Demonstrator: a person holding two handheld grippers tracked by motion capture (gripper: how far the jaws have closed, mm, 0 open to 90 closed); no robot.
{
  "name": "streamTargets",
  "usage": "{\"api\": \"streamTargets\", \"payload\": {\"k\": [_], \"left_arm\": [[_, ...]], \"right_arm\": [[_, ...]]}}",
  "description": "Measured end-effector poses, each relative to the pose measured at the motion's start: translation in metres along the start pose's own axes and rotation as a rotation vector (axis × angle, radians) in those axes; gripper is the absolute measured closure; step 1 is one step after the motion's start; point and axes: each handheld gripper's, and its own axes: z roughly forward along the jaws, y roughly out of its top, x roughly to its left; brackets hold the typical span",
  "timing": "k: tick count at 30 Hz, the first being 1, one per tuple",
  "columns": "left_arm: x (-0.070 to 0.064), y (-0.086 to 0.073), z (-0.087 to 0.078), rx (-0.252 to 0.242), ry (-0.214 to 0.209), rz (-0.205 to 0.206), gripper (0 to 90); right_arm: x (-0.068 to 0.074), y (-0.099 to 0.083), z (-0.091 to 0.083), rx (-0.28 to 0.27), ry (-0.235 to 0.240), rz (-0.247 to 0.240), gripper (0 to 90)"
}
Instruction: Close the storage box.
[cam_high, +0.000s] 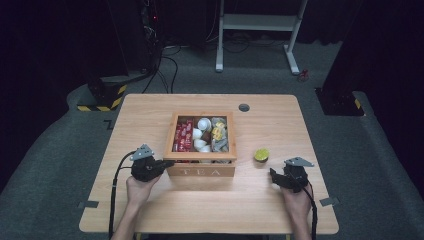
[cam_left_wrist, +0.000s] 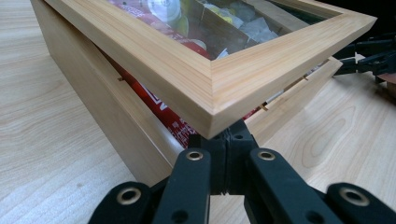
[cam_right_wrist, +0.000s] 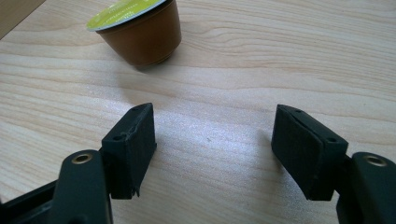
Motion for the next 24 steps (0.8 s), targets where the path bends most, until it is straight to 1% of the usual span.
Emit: {"api": "streamTargets", "payload": {"k": [6,9,10,18,19,22,24], "left_arm": [[-0.001,-0.001,-0.004,0.013,-0.001,0.01,89.4],[-0.002,-0.003,-0.006,0.008,-0.014,0.004,89.7],[-0.003,-0.004,-0.006,0.008,-0.018,0.009,89.7],[-0.01,-0.014,0.001,0.065,-0.023,0.036,89.7],[-0.01,-0.016,0.001,0.068,-0.026,0.032,89.5],[-0.008,-0.02,-0.004,0.041,-0.031,0.011,86.8],[-0.006,-0.022,-0.01,0.025,-0.022,0.005,85.5]], "right_arm": [[0.0,0.0,0.0,0.0,0.0,0.0,30.5],[0.0,0.0,0.0,0.0,0.0,0.0,30.5],[0.0,0.0,0.0,0.0,0.0,0.0,30.5],[0.0,0.0,0.0,0.0,0.0,0.0,30.5],[0.0,0.0,0.0,0.0,0.0,0.0,30.5],[0.0,0.0,0.0,0.0,0.0,0.0,30.5],[0.0,0.0,0.0,0.0,0.0,0.0,30.6]]}}
